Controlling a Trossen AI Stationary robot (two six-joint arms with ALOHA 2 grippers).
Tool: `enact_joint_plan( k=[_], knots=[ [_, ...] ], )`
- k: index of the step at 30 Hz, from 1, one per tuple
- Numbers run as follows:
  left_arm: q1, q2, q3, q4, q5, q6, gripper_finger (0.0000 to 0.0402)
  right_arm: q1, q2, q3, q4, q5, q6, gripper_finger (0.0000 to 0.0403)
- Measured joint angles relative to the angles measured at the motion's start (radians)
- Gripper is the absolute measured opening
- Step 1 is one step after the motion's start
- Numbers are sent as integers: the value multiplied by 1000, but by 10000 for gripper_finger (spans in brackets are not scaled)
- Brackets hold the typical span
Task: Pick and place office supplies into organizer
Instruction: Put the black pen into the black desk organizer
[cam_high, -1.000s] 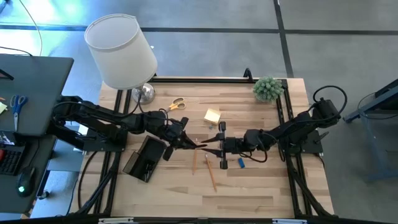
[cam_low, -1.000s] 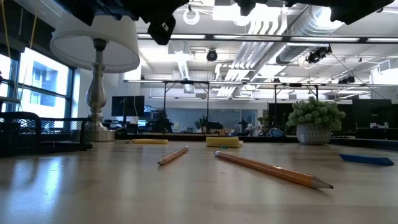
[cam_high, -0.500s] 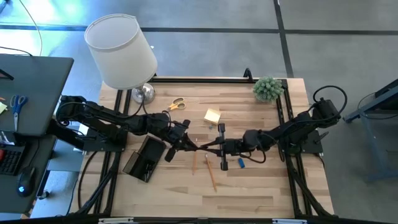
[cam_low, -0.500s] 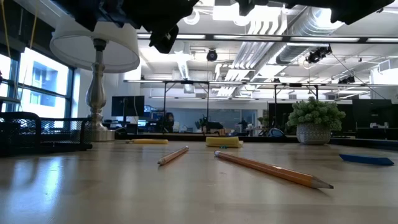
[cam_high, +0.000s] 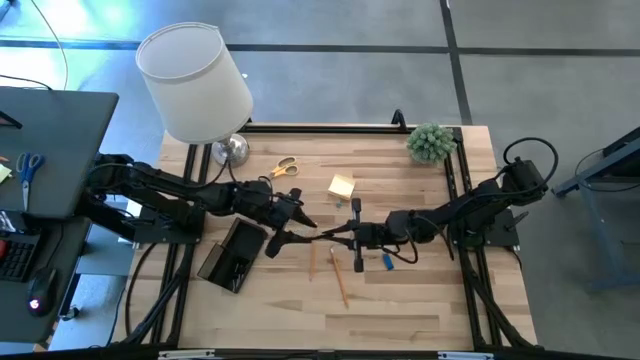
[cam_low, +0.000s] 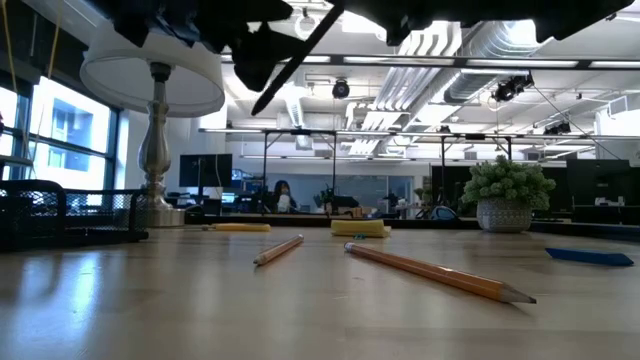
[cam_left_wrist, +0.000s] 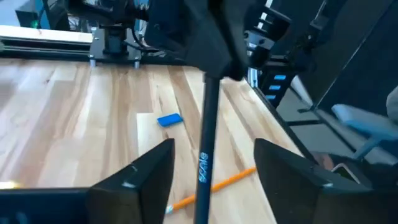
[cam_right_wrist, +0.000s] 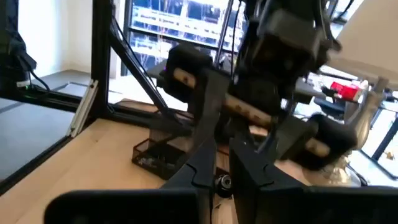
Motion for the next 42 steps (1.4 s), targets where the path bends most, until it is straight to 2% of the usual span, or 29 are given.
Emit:
enact_joint_plan(
  k=[3, 9, 13, 16, 21, 31, 35, 42],
  knots=[
    [0, -78, 0, -90, -67, 47, 225, 0, 0, 0, -16, 9, 20, 13],
    [-1, -338, 0, -336, -261, 128, 224, -3, 0, 0, 2, 3, 58, 13],
    [-1, -535, 0, -508, -282, 138, 208, -16, 12, 5, 90, -35, 54, 15],
    [-2, -663, 0, -611, -280, 126, 194, -30, 71, 66, 95, -70, 33, 14],
    [-1, -772, 0, -664, -281, 110, 170, -73, 237, 298, -45, -157, -2, 15],
    [-2, -834, 0, -810, -236, 97, 136, -140, 516, 889, -370, -444, -2, 15],
    [-2, -872, -1, -845, -220, 97, 125, -141, 640, 1113, -539, -482, 6, 15],
    [-2, -990, 0, -890, -232, 90, 106, -140, 857, 1412, -596, -508, 25, 16]
  ],
)
